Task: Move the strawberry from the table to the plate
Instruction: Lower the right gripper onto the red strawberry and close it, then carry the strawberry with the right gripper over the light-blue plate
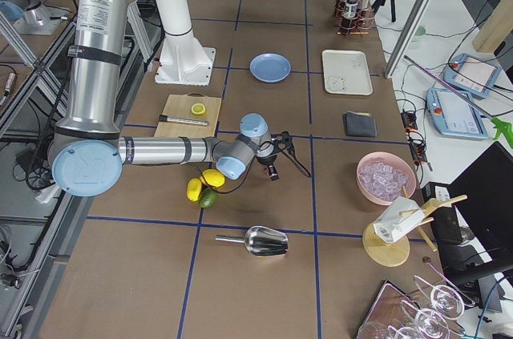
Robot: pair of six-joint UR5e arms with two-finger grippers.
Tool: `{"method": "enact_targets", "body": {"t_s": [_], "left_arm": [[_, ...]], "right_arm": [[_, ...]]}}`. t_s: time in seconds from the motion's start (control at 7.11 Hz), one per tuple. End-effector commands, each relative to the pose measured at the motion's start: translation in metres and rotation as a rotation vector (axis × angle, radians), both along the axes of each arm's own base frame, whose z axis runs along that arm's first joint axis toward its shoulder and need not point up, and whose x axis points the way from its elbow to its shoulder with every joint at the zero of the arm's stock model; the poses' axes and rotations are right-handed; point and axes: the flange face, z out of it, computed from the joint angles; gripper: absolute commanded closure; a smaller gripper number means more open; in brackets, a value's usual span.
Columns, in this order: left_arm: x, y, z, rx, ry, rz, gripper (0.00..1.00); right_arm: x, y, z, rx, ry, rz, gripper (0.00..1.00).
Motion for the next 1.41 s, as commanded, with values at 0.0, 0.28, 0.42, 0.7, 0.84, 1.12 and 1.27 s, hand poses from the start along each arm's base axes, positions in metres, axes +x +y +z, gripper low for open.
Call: {"method": "enact_targets", "body": {"t_s": [0.0, 0.28, 0.42, 0.7, 0.84, 1.12, 1.27], "left_arm": [[-0.001, 0.0, 0.0, 0.0, 0.0, -0.001, 0.0], [0.0, -0.001, -0.002, 0.005, 0.001, 0.0, 0.0], [-0.001, -0.001, -0.004, 0.009, 0.001, -0.001, 0.0], [0.0, -0.001, -0.006, 0.012, 0.001, 0.0, 0.0], [0.0, -0.001, -0.006, 0.012, 0.001, 0.0, 0.0], [-0.001, -0.002, -0.006, 0.014, 0.001, -0.001, 0.0], [0.0, -0.002, -0.006, 0.014, 0.001, 0.0, 0.0]], "right_arm": [[-0.008, -0.003, -0.048, 0.041, -0.058, 0.0, 1.0], [-0.06, -0.036, -0.152, -0.034, -0.137, 0.052, 1.0], [-0.09, -0.041, -0.209, -0.084, -0.164, 0.069, 1.0], [-0.179, -0.035, -0.301, -0.133, -0.167, 0.091, 1.0], [-0.224, -0.028, -0.348, -0.148, -0.129, 0.124, 1.0], [-0.324, -0.025, -0.411, -0.195, -0.095, 0.191, 1.0], [-0.365, -0.017, -0.418, -0.171, -0.064, 0.226, 1.0]]}}
